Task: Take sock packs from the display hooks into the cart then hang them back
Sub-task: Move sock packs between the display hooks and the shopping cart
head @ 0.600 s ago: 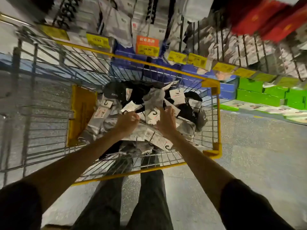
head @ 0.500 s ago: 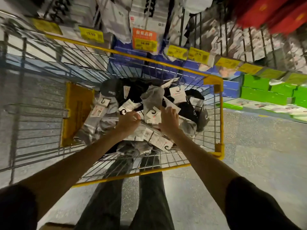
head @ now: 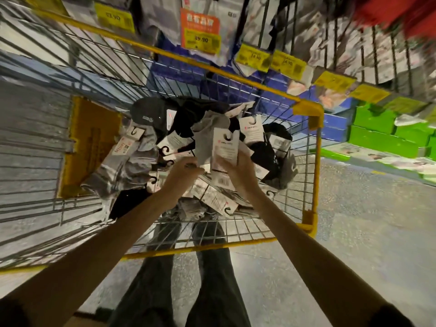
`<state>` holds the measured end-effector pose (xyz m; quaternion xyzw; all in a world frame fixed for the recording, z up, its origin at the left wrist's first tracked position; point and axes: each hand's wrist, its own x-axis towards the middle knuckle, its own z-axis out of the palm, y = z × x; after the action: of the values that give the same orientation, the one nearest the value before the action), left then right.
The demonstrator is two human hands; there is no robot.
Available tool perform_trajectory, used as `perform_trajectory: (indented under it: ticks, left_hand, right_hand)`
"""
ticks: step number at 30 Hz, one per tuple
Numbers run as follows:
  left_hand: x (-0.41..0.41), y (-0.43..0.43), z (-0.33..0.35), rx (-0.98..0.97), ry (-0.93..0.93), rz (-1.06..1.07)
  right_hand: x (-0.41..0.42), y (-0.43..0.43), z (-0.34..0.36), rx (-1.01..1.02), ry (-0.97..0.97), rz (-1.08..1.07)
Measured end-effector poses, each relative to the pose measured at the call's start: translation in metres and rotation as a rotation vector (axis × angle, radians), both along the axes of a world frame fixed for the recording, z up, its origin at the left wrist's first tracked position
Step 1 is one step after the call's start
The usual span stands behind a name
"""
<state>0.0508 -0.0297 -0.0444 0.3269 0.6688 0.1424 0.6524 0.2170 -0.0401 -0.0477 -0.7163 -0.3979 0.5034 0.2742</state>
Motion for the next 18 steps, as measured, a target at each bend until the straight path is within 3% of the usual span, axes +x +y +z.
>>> perform_trajectory:
  ticks: [6, 9, 11, 15, 18]
  left_hand:
    - [-0.009, 0.009, 0.048, 0.04, -0.201, 0.095]
    - [-0.021, 0.012, 0.069, 0.061, -0.312, 0.067]
    - [-0.028, 0.015, 0.082, 0.101, -0.323, 0.012]
    - [-0.041, 0.014, 0.088, 0.127, -0.392, -0.031]
    - [-0.045, 0.011, 0.083, 0.084, -0.432, -0.1]
  right_hand:
    - [-0.002, 0.016, 0.053, 0.024, 0.44, -0.129]
    - [-0.013, 0.017, 0.065, 0.002, 0.544, -0.137]
    - [-0.022, 0.019, 0.07, 0.05, 0.463, -0.083]
    - [-0.043, 0.015, 0.074, 0.192, 0.076, 0.056]
    - [-0.071, 0.009, 0.087, 0.164, 0.231, 0.138]
